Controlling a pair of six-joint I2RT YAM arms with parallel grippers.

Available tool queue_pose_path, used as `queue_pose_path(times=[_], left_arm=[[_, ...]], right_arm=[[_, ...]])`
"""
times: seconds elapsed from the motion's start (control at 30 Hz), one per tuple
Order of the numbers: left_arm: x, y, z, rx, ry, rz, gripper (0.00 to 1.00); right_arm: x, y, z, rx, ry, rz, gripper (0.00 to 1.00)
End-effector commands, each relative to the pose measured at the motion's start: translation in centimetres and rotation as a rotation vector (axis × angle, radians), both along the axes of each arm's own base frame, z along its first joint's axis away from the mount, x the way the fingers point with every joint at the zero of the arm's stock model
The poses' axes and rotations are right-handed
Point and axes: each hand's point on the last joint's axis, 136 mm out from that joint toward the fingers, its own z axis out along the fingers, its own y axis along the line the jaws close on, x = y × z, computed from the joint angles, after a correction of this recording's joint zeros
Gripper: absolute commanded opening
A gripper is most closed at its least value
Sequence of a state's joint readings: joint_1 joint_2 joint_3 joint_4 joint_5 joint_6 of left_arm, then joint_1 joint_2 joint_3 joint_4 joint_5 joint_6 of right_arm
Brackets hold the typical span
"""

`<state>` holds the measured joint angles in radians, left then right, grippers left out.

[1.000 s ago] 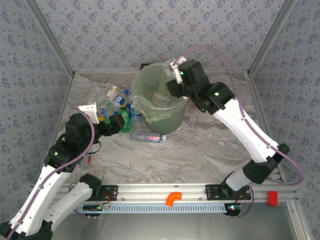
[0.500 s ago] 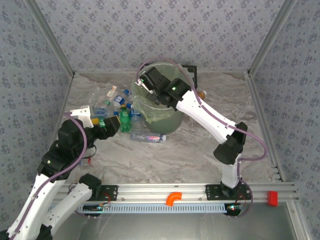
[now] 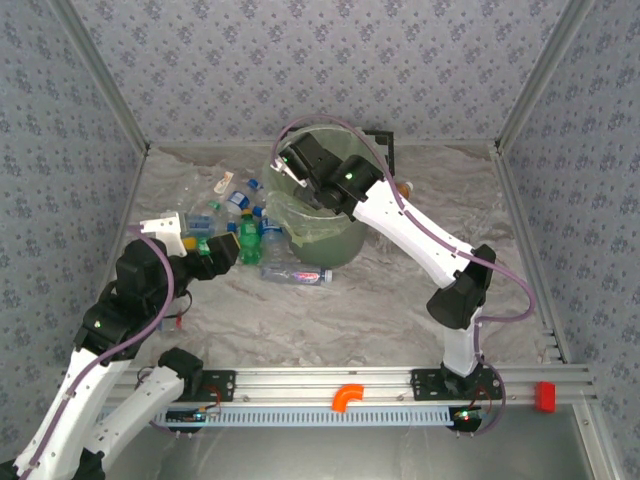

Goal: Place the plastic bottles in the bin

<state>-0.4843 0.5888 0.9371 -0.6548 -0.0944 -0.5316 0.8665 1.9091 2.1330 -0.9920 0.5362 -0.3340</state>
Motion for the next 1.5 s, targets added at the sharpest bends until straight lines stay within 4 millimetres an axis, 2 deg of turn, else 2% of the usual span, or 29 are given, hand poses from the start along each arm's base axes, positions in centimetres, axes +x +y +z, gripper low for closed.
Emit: queue_pose_path(times=[0.0,0.17,0.57,0.77,0.9,1.03,1.2,1.37,1.47], left_arm=[[-0.3,0.5,1.2,0.002,-0.036,0.007,1.00],[-0.3,0.4,1.2,0.003,-0.035,0.007,1.00],[-0.2,0.5,0.8,0.006,-0.028,0.011,1.00],[-0.2,0.6,0.4,0.005,-0.019,0.020,1.00],[-0.2,0.7,0.1,0.007,-0.014,0.026,1.00],[-0.1,0.8,-0.1,0.011,-0.011,0.034,1.00],[0.1,0.9,-0.5,0.014,0.005,0.046,1.00],[0.3,1.7,-1.0,0.017,0.018,0.101,1.00],[0.1,3.1,-1.9,0.032,0.045,0.176,1.00]], right_arm=[[-0.1,0.0,0.6,-0.009,-0.010,0.002,0.69],[-0.1,-0.2,1.1,-0.001,-0.028,-0.017,1.00],[-1.1,-0.8,4.6,0.052,-0.120,-0.041,1.00],[-2.4,-1.0,6.7,0.132,-0.159,-0.039,1.00],[-3.5,-1.4,7.4,0.189,-0.156,-0.035,1.00],[-4.6,-2.1,7.3,0.238,-0.138,-0.039,1.00],[-6.9,-2.3,7.0,0.333,-0.123,-0.012,1.00],[-10.1,-0.3,6.1,0.327,-0.170,0.099,1.00],[-12.1,1.8,4.3,0.280,-0.158,0.173,1.00]])
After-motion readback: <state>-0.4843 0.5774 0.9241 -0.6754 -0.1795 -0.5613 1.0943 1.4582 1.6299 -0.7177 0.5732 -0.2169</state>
